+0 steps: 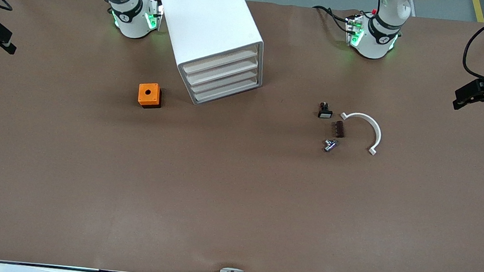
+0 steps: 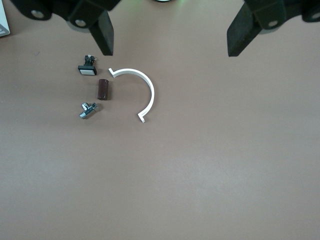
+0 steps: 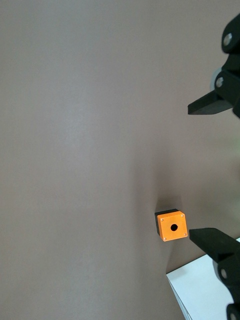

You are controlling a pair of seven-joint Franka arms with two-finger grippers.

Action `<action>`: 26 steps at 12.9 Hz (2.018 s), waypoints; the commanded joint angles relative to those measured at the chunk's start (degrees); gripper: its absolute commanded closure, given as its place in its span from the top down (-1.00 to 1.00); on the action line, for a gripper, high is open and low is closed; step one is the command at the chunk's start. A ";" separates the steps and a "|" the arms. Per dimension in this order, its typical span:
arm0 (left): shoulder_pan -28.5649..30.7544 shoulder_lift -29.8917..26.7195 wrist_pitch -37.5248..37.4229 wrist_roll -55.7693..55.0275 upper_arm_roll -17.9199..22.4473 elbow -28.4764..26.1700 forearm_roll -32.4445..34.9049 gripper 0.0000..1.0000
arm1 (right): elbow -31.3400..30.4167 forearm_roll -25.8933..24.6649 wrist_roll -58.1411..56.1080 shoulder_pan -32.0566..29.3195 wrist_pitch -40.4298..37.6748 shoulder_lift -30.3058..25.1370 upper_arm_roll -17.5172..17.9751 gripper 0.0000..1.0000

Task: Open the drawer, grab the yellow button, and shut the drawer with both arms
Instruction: 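Move the left gripper toward the white cabinet's drawer front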

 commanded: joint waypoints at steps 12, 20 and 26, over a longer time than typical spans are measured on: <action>-2.17 10.93 0.67 -9.99 -1.45 3.29 -2.42 1.00 | 2.15 -0.21 -0.13 -1.70 1.20 5.70 0.62 1.00; -16.31 24.99 4.55 -58.90 -1.63 6.70 -11.27 1.00 | 6.28 0.40 1.53 -3.54 2.53 15.64 0.61 1.00; -27.82 33.51 4.90 -95.05 -1.63 10.48 -22.27 1.00 | 6.02 4.28 19.80 0.58 0.06 15.11 1.14 1.00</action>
